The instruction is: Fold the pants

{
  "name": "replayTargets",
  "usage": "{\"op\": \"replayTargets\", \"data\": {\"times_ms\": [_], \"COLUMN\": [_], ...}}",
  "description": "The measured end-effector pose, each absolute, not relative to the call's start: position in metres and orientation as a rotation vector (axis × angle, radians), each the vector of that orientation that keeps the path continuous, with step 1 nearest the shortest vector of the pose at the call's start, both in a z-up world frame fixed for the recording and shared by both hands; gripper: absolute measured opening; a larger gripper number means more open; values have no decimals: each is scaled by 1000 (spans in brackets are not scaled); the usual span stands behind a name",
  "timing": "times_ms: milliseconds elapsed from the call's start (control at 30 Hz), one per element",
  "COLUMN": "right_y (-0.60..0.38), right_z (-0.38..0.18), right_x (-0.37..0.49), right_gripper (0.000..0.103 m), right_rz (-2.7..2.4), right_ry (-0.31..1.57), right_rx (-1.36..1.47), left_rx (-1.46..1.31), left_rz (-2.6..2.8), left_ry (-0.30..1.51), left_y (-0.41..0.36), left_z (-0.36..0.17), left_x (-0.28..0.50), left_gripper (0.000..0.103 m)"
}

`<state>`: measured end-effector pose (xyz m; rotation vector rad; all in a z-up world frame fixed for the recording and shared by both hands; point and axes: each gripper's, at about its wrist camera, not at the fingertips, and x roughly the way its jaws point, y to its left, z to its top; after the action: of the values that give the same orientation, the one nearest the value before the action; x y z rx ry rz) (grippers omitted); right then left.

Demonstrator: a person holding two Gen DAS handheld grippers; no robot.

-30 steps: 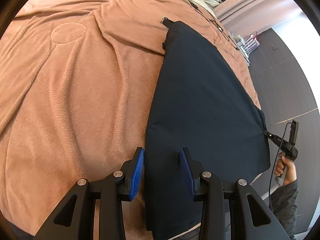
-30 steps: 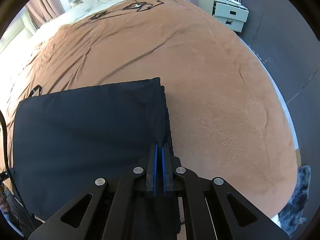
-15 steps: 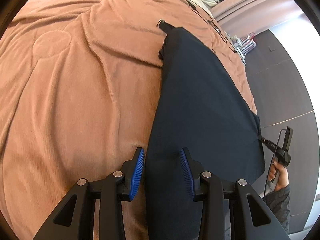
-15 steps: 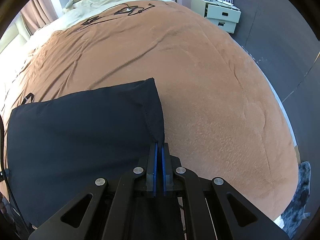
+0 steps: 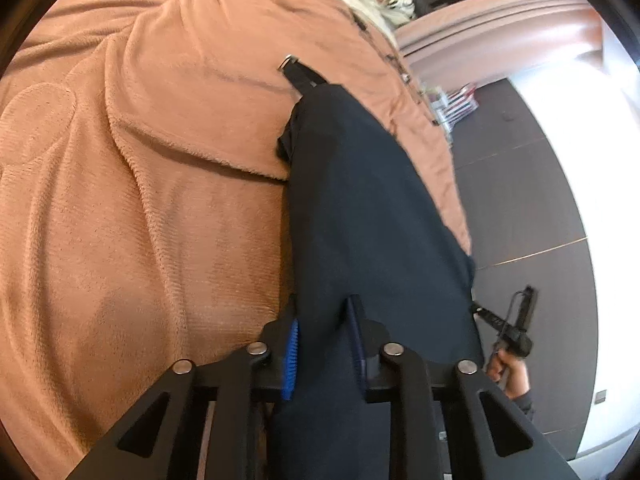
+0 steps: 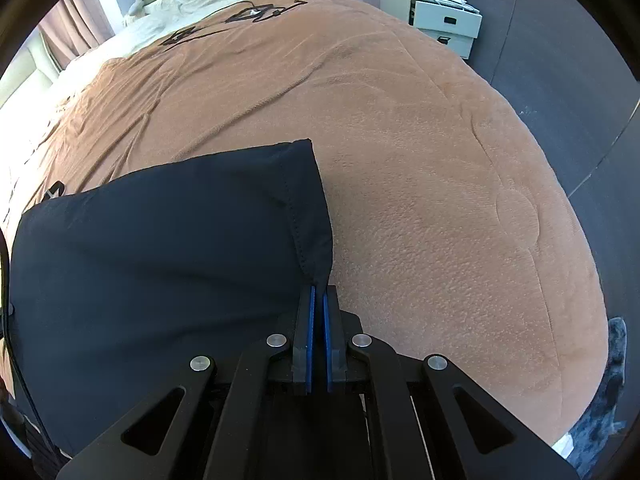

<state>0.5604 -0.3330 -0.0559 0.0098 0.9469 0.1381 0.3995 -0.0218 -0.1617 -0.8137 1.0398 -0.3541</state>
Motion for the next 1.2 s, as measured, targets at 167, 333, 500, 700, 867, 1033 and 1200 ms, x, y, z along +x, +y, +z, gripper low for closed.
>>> {"op": "replayTargets", "data": {"times_ms": [167, 333, 500, 700, 867, 1033, 1200], "right_y": [-333, -334, -347, -366, -374, -373, -364], "right_z": [-58, -56, -46, -45, -72, -80, -77], "right_x": [560, 556, 540, 511, 508, 511, 506], "right_gripper": [1, 2, 25, 70, 67, 43, 41], "right_rz": [148, 168, 202, 212, 222, 281, 304], "right_ry": [946, 929, 902, 855, 945, 968, 968], "right_rx": [7, 6, 67, 96, 123, 199, 198], "left_rx": [-819, -815, -798, -776, -769, -783, -788], "left_rz": [-339, -335, -318, -299, -290, -292, -274], "left_ry": [1085, 1113, 1119, 1096, 1085, 1070, 1051], "left_y": [-22, -28, -33, -34, -29, -20, -5], "left_z": [-174, -181, -184, -176, -169, -163, -156], "left_x": [396, 401, 407, 402, 401, 399, 395], "left_gripper": [23, 23, 5, 3, 3, 3, 3]}}
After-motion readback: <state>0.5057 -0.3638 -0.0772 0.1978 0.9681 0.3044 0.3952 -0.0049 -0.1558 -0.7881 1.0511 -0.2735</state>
